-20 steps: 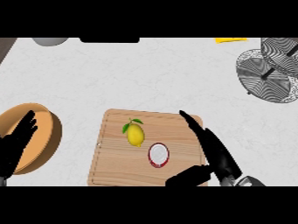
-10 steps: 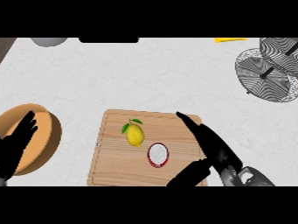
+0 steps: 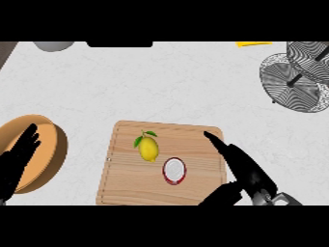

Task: Pick the can from the cutting board and place it in the tiered basket

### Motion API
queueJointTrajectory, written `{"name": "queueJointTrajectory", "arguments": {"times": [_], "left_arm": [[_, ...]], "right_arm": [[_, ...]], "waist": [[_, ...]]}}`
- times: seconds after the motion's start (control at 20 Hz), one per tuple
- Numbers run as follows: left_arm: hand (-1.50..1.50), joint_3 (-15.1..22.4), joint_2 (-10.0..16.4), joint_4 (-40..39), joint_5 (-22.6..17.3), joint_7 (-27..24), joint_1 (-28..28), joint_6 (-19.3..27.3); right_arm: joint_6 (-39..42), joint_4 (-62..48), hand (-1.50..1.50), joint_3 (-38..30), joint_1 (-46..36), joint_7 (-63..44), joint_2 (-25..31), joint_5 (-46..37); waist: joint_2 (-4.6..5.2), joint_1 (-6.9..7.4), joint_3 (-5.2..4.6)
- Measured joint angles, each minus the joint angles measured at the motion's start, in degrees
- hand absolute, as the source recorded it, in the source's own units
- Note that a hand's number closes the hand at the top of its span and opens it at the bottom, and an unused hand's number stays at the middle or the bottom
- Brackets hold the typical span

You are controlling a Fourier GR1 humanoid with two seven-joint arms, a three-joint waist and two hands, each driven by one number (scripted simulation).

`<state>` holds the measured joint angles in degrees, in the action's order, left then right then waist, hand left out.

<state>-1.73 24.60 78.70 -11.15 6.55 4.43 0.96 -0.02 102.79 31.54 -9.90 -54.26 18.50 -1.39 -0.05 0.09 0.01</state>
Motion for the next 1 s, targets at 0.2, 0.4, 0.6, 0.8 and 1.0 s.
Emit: {"name": "queueJointTrajectory", "arguments": {"times": [0.2, 0.4, 0.6, 0.8, 1.0], "left_arm": [[0.0, -1.06, -1.24, -0.23, 1.4, -0.02, -0.16, -0.75], [0.0, -2.07, -2.37, -0.38, 2.7, 0.83, -0.96, -1.51], [0.0, -3.86, -2.62, -1.34, 3.63, 1.46, -2.42, -2.93], [0.0, -5.37, -3.51, -1.83, 4.64, 0.54, -2.0, -4.34], [0.0, -6.83, -3.88, -1.26, 5.62, 1.47, -2.09, -5.29]], "right_arm": [[2.05, 0.87, -1.5, -0.83, 3.47, 1.52, -1.29, -1.04], [3.8, -2.17, -1.5, -2.33, 3.7, 3.94, -4.18, -2.59], [4.56, -5.23, -1.5, -3.16, 3.91, 6.3, -7.19, -5.46], [5.52, -5.49, -1.5, -3.5, 4.88, 7.27, -9.68, -7.8], [6.44, -6.77, -1.5, -4.28, 5.66, 8.99, -11.49, -9.76]], "waist": [[0.01, -0.05, 0.0], [0.02, -0.03, -0.01], [0.03, -0.02, -0.01], [0.03, -0.02, 0.0], [0.02, -0.02, 0.0]]}}
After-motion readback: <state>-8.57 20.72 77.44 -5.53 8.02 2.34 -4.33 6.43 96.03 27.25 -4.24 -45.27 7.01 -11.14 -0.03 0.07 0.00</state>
